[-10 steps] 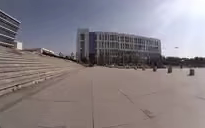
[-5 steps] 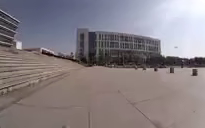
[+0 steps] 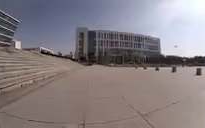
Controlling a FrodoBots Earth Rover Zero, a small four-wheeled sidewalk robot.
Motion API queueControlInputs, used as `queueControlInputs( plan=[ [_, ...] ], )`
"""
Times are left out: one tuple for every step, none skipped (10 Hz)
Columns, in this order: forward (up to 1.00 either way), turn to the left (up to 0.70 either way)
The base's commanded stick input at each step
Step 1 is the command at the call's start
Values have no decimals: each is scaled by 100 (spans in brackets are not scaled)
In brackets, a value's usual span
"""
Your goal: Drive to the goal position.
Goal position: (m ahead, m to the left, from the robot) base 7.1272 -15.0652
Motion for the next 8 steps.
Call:
queueControlInputs(
  plan=[
    [70,0],
    [70,0],
    [70,0],
    [70,0],
    [70,0],
    [70,0],
    [70,0],
    [70,0]
  ],
)
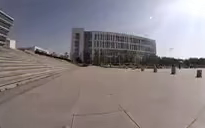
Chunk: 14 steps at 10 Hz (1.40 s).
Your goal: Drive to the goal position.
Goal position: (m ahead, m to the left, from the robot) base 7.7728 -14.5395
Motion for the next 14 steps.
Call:
queueControlInputs(
  plan=[
    [70,0],
    [70,0],
    [70,0],
    [70,0],
    [70,0],
    [70,0],
    [70,0],
    [70,0],
    [70,0],
    [70,0],
    [70,0],
    [70,-14],
    [70,-35],
    [70,-35]
  ],
)
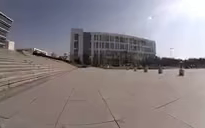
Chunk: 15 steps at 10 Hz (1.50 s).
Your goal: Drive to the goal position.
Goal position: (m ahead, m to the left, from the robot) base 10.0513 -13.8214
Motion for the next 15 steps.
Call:
queueControlInputs(
  plan=[
    [70,-35],
    [70,-35],
    [70,-35],
    [70,-35],
    [70,-35],
    [70,-35],
    [70,-35],
    [70,-35],
    [70,-35],
    [70,-35],
    [70,-7],
    [70,0],
    [70,0],
    [70,0],
    [70,0]
  ],
)
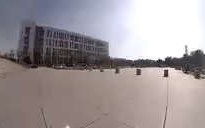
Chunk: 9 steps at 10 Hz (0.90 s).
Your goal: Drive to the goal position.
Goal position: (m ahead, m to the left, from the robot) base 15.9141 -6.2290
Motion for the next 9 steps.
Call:
queueControlInputs(
  plan=[
    [70,0],
    [70,0],
    [70,0],
    [70,0],
    [70,0],
    [70,0],
    [70,0],
    [70,0],
    [70,0]
  ],
)
